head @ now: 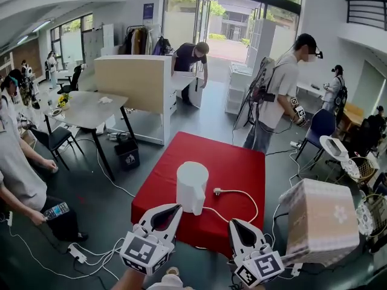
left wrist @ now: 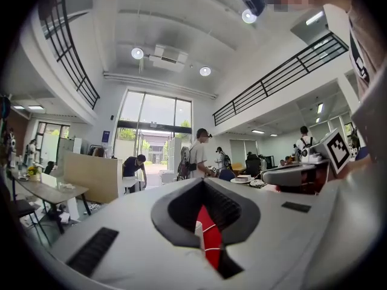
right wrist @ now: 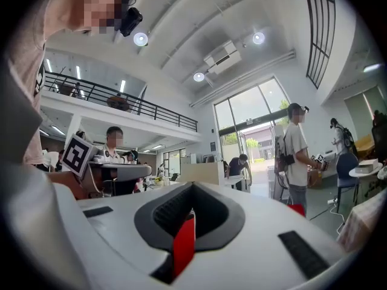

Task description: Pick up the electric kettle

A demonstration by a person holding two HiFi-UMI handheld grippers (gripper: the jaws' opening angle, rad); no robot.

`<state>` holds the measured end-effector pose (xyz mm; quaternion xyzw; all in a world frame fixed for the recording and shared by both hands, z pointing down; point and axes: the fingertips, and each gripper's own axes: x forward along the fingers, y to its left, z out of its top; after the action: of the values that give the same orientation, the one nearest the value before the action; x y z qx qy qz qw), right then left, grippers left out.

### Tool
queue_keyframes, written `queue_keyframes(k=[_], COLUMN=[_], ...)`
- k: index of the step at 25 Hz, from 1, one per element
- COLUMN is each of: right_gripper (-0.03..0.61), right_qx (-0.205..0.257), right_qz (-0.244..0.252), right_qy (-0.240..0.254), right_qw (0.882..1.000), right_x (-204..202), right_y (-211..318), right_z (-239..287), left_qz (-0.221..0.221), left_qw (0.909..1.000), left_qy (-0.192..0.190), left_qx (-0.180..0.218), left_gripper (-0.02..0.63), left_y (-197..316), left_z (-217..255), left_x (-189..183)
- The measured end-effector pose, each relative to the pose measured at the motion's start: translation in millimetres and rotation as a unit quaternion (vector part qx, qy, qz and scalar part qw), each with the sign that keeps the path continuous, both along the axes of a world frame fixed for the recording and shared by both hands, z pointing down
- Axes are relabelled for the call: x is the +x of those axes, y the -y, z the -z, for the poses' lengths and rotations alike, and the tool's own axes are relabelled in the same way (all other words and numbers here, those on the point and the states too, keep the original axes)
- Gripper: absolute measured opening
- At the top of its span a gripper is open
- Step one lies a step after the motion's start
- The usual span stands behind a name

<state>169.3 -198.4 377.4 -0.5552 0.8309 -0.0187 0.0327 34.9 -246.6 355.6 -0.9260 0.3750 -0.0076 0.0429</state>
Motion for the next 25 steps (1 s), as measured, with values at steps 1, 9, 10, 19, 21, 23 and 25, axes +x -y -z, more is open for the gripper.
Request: queue_keyframes(k=[1, 9, 10, 19, 21, 23, 25], right_gripper=[0.011, 0.009, 0.010, 0.011, 0.009, 0.009, 0.011], right_qx=[0.000, 0.010, 0.010, -0.005, -0.006, -0.008, -0.011], right_qz=[-0.002, -0.023, -0.025, -0.026, -0.027, -0.028, -0.028], right_qy=[0.000, 0.005, 0.006, -0.013, -0.013, -0.014, -0.015], right_qw=[1.000, 1.000, 1.000, 1.000, 1.000, 0.999, 0.999], right_x=[1.2, 15.7, 16.3, 12.6, 13.8, 14.9, 15.2], right_y=[4.7, 38.6, 42.6, 63.8, 69.8, 74.6, 78.0], right_z=[1.1, 8.1, 6.8, -9.3, -11.5, -14.2, -15.1], left_qz=[-0.001, -0.018, -0.022, -0.046, -0.050, -0.054, -0.058], left_qw=[1.0000, 0.9996, 0.9995, 0.9984, 0.9982, 0.9981, 0.9981], left_qy=[-0.001, -0.012, -0.014, -0.009, -0.011, -0.010, -0.011], left_qx=[0.003, 0.016, 0.018, 0.031, 0.033, 0.029, 0.019], left_gripper=[0.000, 0.000, 0.000, 0.000, 0.000, 0.000, 0.002], left_y=[4.9, 41.4, 45.2, 66.5, 72.1, 76.5, 79.2], left_z=[2.6, 15.8, 15.8, 11.1, 10.3, 8.4, 7.7], left_x=[0.8, 10.0, 11.1, 15.3, 17.3, 18.8, 20.0])
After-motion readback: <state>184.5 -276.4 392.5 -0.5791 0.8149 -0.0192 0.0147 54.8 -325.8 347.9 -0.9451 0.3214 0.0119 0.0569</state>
